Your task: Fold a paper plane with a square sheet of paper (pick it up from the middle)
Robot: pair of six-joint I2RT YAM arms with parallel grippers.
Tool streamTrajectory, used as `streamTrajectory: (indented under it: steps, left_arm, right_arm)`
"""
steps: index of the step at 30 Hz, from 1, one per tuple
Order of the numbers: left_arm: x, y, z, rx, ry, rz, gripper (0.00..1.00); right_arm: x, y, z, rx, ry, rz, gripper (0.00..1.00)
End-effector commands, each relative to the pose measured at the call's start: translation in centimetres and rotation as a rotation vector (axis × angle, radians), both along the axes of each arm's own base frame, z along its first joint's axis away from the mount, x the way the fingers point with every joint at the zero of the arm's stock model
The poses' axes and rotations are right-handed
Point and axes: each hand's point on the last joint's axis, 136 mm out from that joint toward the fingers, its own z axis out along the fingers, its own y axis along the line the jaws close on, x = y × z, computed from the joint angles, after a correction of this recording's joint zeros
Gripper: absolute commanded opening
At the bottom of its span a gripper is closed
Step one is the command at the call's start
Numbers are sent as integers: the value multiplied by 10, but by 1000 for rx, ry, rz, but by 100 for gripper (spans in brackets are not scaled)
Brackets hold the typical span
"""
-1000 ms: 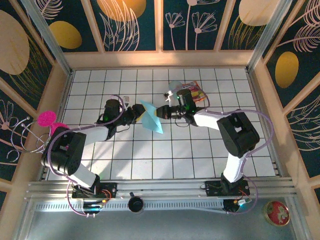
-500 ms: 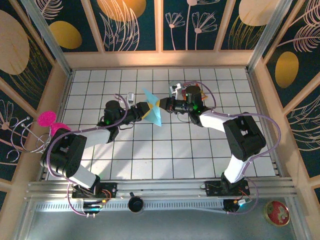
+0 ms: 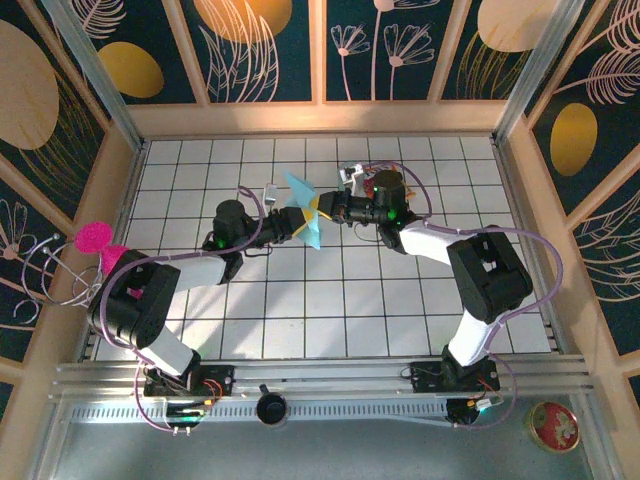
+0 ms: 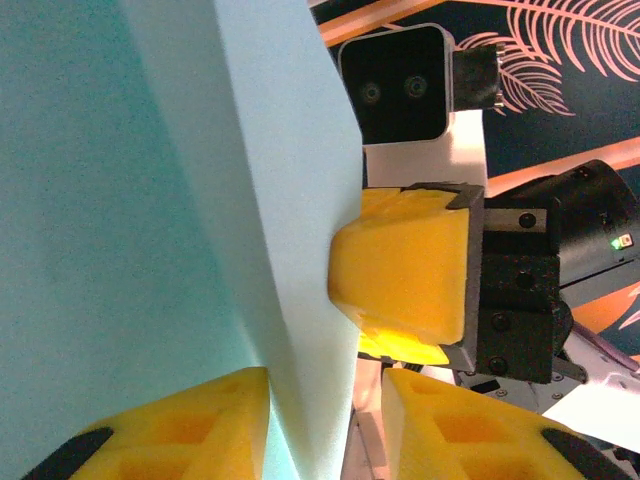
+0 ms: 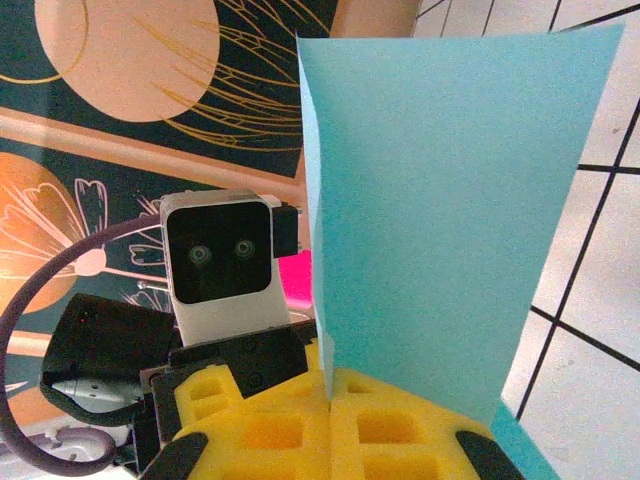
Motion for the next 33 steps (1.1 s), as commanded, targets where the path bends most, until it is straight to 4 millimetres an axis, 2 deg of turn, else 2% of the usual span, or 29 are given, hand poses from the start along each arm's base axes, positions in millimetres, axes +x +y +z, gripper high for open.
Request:
streamTrajectory:
  steps: [1,10,12,15,18,23,28,30,31,33]
  left_arm:
    - [0,-6,24,-41,-91,-30,30]
    - [4,-4,21,-31,-78,-5,16]
    - [5,-4,19,-23,-78,-1,13]
    - [7,-3,15,5,-77,11,12]
    - [10,-1,7,70,-77,27,11]
    - [22,13,-20,318,-72,93,11]
    - [39,42,-37,617,-75,179,10]
    - [42,57,-46,745,-60,212,10]
    - [49,64,-43,809,-69,241,10]
    - [52,77,-51,954,-63,277,10]
  right_arm:
    - [-7,-4,23,47,-46,18,6]
    - [-8,-9,20,41,-35,14,13]
    - [-8,-11,19,38,-34,7,18]
    - [-4,-19,17,12,-36,-29,31]
    - [4,-33,11,-49,-50,-95,40]
    - [20,-71,-4,-217,-79,-258,46]
    - [29,-113,-16,-414,-104,-435,47]
    - [30,-125,-20,-469,-109,-484,47]
    - [30,-131,-20,-492,-115,-508,47]
    - [30,-141,-23,-531,-117,-550,47]
